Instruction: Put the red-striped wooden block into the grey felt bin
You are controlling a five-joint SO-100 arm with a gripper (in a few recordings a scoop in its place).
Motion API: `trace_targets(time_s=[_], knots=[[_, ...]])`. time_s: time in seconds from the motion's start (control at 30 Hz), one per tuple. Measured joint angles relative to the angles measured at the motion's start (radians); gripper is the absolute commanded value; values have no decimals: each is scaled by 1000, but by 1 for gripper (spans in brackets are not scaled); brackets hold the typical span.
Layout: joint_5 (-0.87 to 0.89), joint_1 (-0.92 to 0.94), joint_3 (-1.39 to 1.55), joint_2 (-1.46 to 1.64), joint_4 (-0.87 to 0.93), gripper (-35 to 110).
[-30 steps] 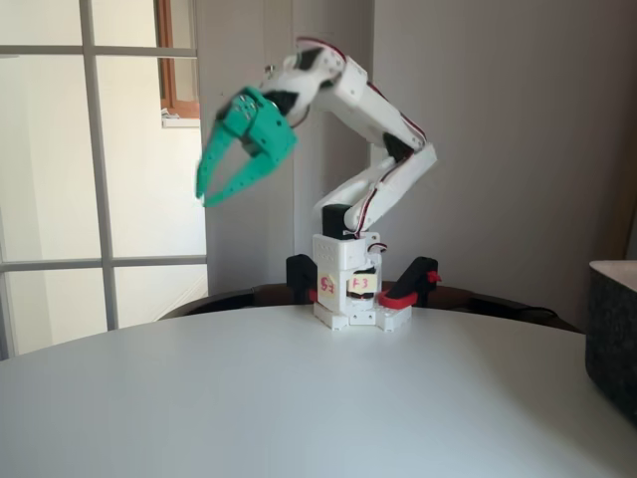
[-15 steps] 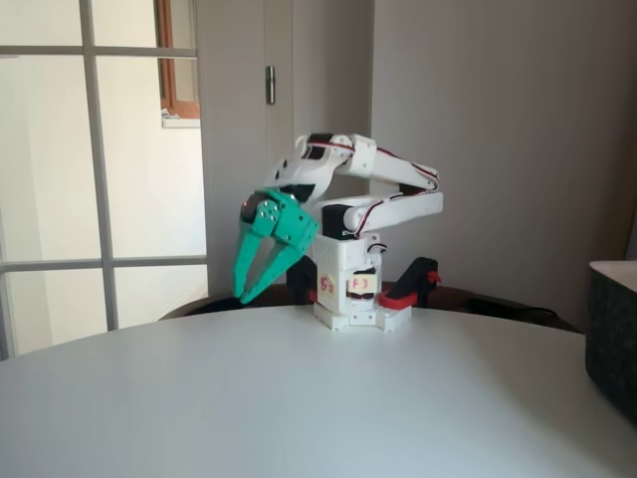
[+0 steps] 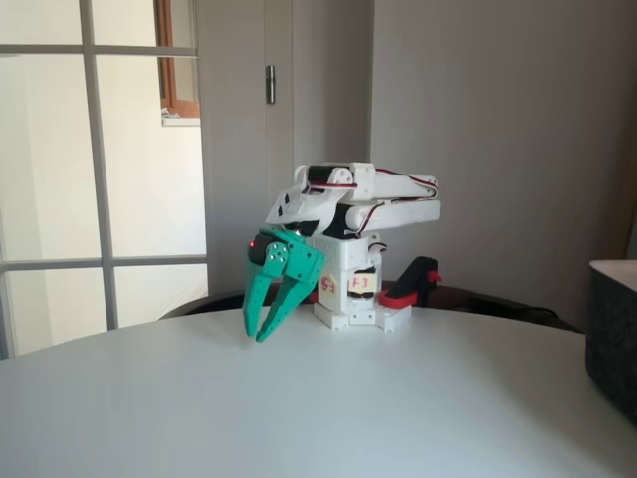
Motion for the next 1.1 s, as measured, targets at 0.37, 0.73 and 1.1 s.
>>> trace_targets(time_s=[0.37,0.73,1.1], knots=[[0,0,23,18,0,0],[-25,-17,23,18,0,0],[-32,-18,23,18,0,0]])
